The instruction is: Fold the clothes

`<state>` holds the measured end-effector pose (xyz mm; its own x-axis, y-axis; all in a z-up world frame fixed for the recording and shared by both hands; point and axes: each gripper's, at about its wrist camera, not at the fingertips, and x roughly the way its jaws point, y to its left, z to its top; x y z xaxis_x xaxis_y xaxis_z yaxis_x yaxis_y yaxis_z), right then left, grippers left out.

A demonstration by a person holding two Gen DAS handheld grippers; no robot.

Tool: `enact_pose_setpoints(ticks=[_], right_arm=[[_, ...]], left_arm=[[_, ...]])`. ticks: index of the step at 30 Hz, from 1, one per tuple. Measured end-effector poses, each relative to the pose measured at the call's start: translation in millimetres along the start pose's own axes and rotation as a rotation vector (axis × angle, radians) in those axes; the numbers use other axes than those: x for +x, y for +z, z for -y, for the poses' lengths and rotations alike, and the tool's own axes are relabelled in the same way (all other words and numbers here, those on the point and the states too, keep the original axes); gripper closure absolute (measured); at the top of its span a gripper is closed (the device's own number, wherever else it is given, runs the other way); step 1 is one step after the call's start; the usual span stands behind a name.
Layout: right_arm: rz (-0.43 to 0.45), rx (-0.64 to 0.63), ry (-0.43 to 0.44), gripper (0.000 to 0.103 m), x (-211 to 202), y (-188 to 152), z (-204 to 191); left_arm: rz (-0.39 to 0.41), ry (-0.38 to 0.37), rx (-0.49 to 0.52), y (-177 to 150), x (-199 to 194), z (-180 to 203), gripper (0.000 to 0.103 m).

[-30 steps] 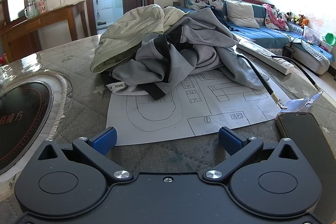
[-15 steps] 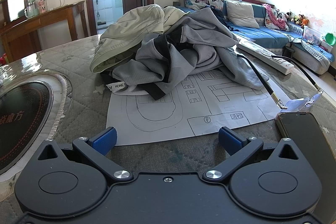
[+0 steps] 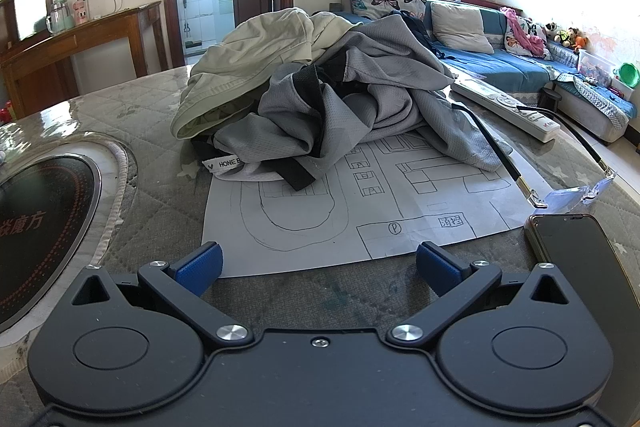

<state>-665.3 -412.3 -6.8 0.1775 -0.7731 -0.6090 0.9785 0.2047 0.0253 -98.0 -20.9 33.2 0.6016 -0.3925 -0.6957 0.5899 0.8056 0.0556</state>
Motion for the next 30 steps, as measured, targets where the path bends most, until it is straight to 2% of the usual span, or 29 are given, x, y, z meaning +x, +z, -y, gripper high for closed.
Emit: enact_pose_setpoints(ticks=[16, 30], right_arm=[[0.0, 0.0, 0.0, 0.0, 0.0, 0.0, 0.0], [0.0, 0.0, 0.0, 0.0, 0.0, 0.1, 0.1]], left_arm=[[-0.017, -0.01, 0.061, 0.9, -17.0, 29.5, 0.0], [-0.025, -0.02, 0.085, -1.5, -20.8, 39.8, 0.0]])
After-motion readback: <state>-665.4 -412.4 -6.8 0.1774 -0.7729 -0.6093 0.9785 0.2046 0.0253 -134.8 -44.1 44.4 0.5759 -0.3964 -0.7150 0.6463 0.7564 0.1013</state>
